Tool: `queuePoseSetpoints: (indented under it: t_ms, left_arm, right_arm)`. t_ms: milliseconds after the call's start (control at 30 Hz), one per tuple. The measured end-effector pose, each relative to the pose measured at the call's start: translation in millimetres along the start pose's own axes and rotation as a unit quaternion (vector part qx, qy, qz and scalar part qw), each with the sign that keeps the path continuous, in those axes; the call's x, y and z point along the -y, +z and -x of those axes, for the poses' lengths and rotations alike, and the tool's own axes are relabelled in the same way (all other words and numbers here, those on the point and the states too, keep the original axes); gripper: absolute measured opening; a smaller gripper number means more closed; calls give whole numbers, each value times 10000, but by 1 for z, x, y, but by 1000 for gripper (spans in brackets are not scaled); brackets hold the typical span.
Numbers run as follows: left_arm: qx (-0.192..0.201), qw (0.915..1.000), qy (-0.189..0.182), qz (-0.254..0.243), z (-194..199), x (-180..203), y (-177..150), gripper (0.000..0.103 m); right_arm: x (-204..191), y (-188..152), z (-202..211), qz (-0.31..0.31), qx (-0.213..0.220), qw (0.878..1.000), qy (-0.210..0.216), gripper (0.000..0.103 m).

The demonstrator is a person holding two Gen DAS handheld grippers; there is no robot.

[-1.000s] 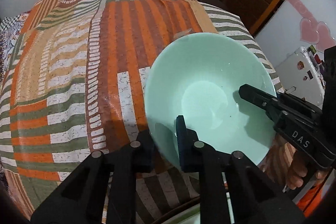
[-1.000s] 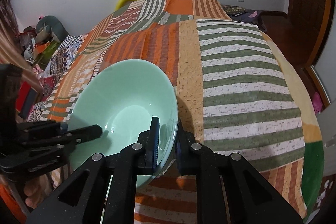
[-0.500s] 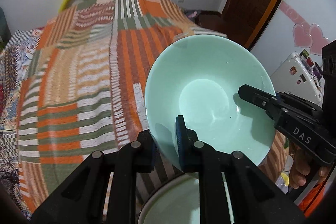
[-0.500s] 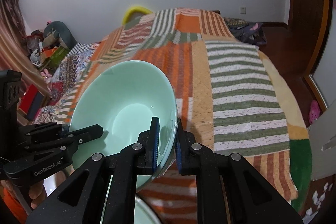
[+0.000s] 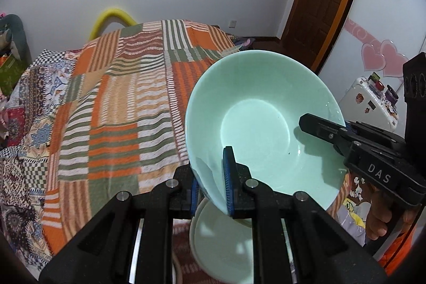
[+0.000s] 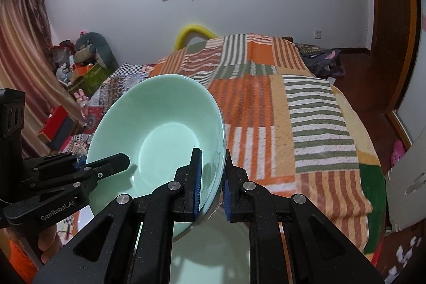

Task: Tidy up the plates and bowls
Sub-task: 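Lift the small mint-green bowl and carry it over the stack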

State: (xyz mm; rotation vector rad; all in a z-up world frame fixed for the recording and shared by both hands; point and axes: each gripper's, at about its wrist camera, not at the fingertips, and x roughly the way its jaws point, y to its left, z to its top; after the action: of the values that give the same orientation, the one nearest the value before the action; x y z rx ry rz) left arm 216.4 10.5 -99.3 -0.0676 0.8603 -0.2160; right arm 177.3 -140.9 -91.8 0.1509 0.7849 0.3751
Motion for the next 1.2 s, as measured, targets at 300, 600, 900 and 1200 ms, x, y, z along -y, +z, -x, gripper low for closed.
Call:
queuePoseSetpoints:
  t_ms: [300,600,900,1200]
  left_arm:
    - [135,9995,192,218,46,-31,-40,16]
    - [154,9969,482,600,75,-73,-78,16]
    - [-24,9922,763,983,73,-115,-106,16]
    - [-263,9880,929,1207,57,-141,-132,16]
  right_arm:
    - [-45,-16,2,301,-18,9995,136,13]
    - [-89,-36,-14,534,-201,9973,466,13]
    - [-121,-59,-42,604,-511,9937,793,14]
    - [-139,-80,-68,626,-930,9899,869,14]
